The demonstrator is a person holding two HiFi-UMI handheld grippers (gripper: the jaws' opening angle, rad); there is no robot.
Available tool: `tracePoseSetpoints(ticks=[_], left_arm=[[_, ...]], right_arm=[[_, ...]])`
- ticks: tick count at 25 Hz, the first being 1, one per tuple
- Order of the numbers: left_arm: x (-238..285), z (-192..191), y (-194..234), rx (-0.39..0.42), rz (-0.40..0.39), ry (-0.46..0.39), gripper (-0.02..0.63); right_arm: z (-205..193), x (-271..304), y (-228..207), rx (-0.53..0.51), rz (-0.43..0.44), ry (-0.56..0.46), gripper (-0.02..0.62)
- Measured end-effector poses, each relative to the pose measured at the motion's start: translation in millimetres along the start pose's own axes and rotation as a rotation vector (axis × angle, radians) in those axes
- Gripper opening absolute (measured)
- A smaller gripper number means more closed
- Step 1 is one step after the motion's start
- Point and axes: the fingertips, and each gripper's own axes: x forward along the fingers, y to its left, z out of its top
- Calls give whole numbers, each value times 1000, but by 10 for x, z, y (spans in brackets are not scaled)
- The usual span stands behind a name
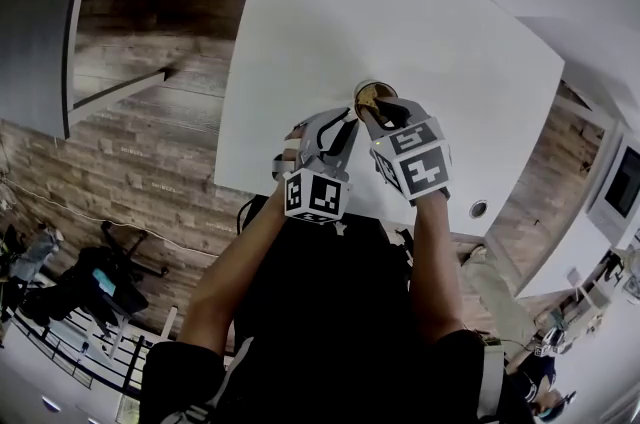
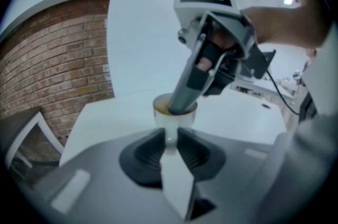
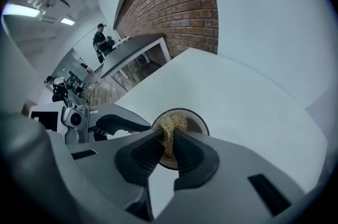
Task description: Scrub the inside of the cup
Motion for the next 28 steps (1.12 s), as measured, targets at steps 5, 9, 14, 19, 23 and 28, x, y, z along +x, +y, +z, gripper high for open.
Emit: tracePoseSetpoints(ticks=[5, 9, 14, 19, 23, 28], left_arm=[[7, -5, 0, 4, 2, -1, 74], [-1, 0, 1, 1, 5, -4, 72], [13, 3, -15, -4, 4, -4, 72], [17, 0, -25, -11, 5, -3, 72], [21, 6, -22, -19, 5, -5, 72], [28, 14, -25, -25, 3, -2, 72]], right_arm=[[-25, 79, -23, -56, -39, 102, 44], [-5, 78, -29, -140, -78, 150, 44], [84, -223, 27, -374, -199, 88, 44], [113, -405, 17, -474, -245, 48, 44], [69, -253, -75, -440, -229, 76, 44], [2, -76, -127, -424, -223, 154, 44]])
